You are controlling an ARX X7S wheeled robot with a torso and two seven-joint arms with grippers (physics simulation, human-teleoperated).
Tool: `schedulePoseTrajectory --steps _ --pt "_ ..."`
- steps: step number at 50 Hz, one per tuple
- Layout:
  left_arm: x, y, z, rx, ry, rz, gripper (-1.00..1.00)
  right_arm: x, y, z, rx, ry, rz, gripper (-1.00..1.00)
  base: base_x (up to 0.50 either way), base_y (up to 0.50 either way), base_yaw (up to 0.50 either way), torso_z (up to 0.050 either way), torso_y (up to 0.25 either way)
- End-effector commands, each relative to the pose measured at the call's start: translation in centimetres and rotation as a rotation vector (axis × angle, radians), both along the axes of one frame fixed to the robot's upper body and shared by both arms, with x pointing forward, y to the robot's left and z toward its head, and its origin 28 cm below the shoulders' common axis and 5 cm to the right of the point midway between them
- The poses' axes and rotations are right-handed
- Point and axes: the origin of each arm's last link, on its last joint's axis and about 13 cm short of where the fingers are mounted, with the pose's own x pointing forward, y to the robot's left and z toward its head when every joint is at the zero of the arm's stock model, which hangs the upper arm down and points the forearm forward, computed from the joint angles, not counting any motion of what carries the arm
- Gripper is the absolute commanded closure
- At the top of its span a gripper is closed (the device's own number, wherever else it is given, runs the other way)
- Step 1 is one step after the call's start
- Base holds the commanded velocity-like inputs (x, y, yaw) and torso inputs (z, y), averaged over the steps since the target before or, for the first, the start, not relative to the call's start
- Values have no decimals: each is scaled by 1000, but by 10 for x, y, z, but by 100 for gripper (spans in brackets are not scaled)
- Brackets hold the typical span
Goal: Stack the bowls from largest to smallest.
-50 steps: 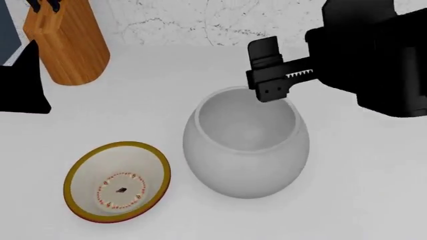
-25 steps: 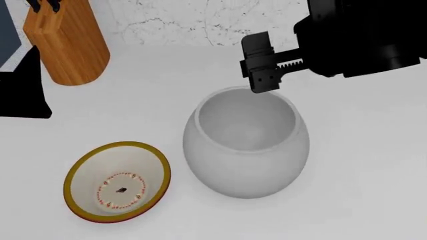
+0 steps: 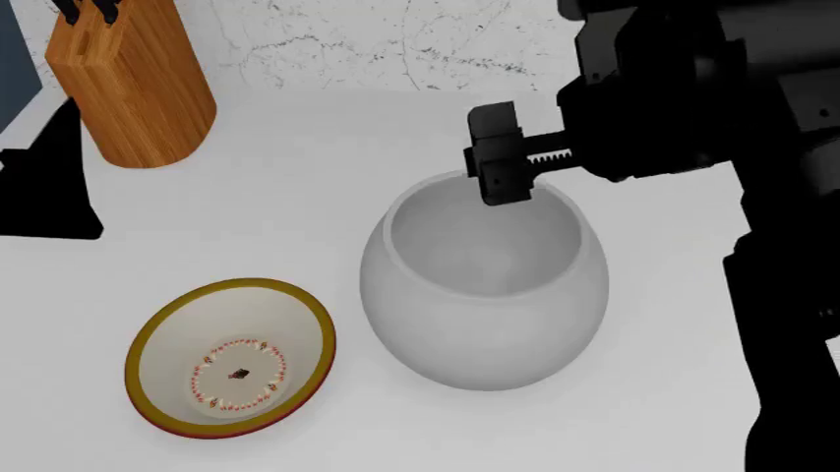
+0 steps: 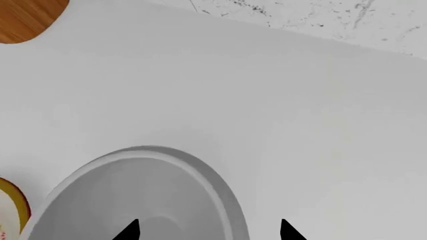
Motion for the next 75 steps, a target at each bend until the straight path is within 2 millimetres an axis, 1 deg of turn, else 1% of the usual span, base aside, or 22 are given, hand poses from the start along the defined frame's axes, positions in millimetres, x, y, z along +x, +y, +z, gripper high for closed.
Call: schedulePoseTrajectory --steps 1,16,25,41,57,58,64,75 --pt "0 0 -2 2 6 1 -100 10 0 -17 -10 26 -6 -100 0 0 0 0 0" --pt "2 2 -6 5 13 3 -100 17 1 -41 -3 68 -8 -100 0 0 0 0 0" --pt "6 1 -8 7 18 -1 -100 18 -2 -55 6 86 -19 -100 0 0 0 0 0" --pt "6 2 -11 10 26 5 -100 19 -2 -75 23 111 -28 -100 0 0 0 0 0" --pt "7 2 -13 12 32 6 -100 20 -3 -82 26 115 -27 -100 0 0 0 0 0" --pt "6 2 -14 13 32 5 -100 20 -3 -82 19 111 -26 100 0 0 0 0 0" --pt "5 1 -13 11 32 5 -100 21 -2 -78 4 102 -18 100 0 0 0 0 0" --pt "5 2 -14 9 33 3 -100 21 -1 -76 2 97 -7 100 0 0 0 0 0"
